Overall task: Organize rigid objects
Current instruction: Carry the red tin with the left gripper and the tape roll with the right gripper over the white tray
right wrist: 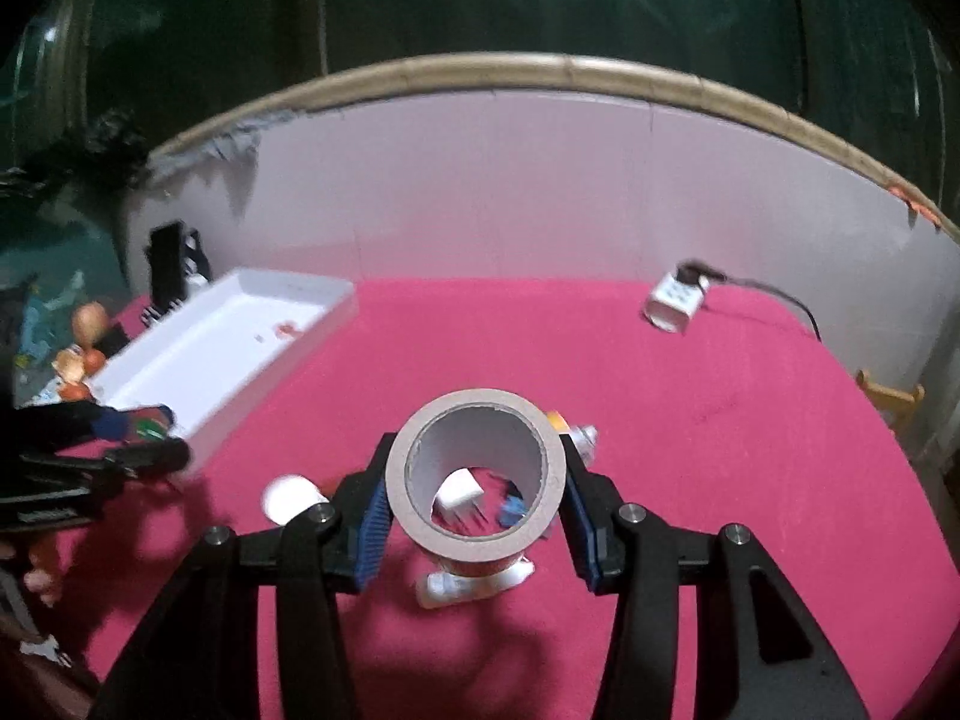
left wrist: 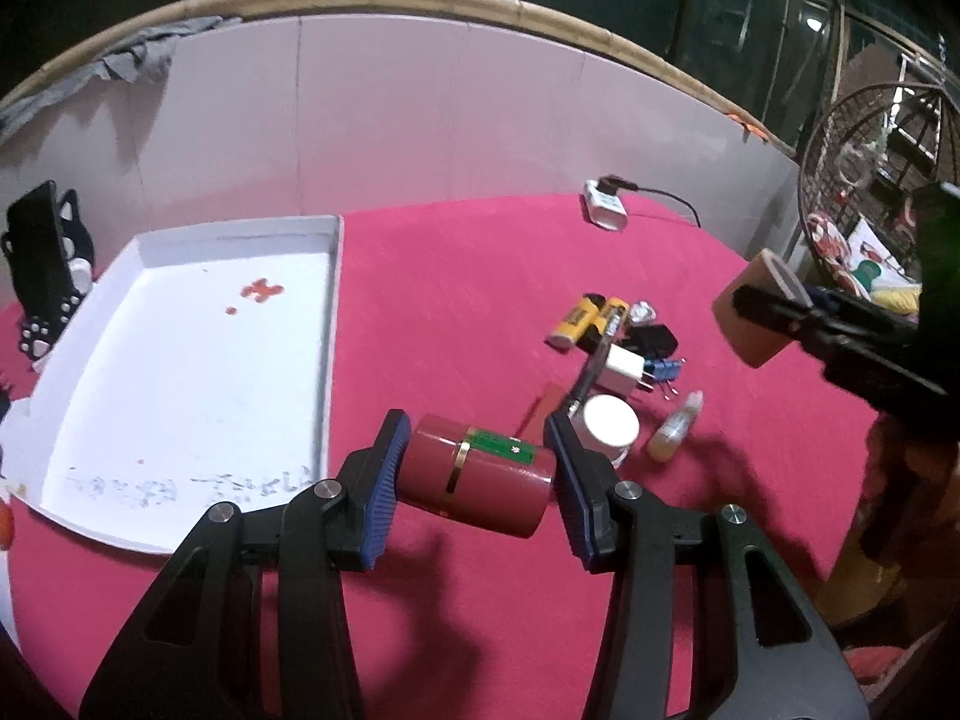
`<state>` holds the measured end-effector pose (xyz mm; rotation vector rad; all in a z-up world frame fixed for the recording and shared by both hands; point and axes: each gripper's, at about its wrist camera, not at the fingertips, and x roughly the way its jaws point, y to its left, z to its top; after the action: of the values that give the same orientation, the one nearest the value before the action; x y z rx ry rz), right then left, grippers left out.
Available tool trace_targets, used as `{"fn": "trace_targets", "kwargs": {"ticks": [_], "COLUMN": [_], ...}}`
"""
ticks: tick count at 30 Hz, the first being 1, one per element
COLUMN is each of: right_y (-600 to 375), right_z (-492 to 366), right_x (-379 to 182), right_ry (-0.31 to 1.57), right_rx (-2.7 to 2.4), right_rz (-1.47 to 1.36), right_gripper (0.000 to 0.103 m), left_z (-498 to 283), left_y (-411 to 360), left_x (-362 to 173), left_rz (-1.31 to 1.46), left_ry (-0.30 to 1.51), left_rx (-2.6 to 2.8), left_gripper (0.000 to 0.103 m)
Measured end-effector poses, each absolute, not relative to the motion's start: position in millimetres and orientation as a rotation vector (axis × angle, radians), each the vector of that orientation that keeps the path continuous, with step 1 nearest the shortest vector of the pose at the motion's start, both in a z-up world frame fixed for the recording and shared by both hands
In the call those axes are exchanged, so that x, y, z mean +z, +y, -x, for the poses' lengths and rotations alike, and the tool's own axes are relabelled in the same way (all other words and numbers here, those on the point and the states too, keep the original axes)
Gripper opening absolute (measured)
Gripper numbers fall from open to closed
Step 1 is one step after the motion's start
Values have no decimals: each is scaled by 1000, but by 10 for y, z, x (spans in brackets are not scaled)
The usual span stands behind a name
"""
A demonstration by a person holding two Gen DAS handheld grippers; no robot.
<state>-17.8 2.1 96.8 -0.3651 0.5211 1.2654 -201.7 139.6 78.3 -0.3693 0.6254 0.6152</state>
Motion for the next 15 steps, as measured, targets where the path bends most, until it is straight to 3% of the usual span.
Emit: {"fn": "trace_targets", "kwargs": {"ticks": [15], "right_y": [309], "right_z": [623], "right_x": [1517], "right_ry": [429], "right_rx": [1400], "right_rz": [300], "right_gripper": [49], "left_z": [2466], "left_y": [1596], "left_x": [1087], "left_rz": [350], "left_ry": [542], "left_rx": [758], "left_gripper": [46]}}
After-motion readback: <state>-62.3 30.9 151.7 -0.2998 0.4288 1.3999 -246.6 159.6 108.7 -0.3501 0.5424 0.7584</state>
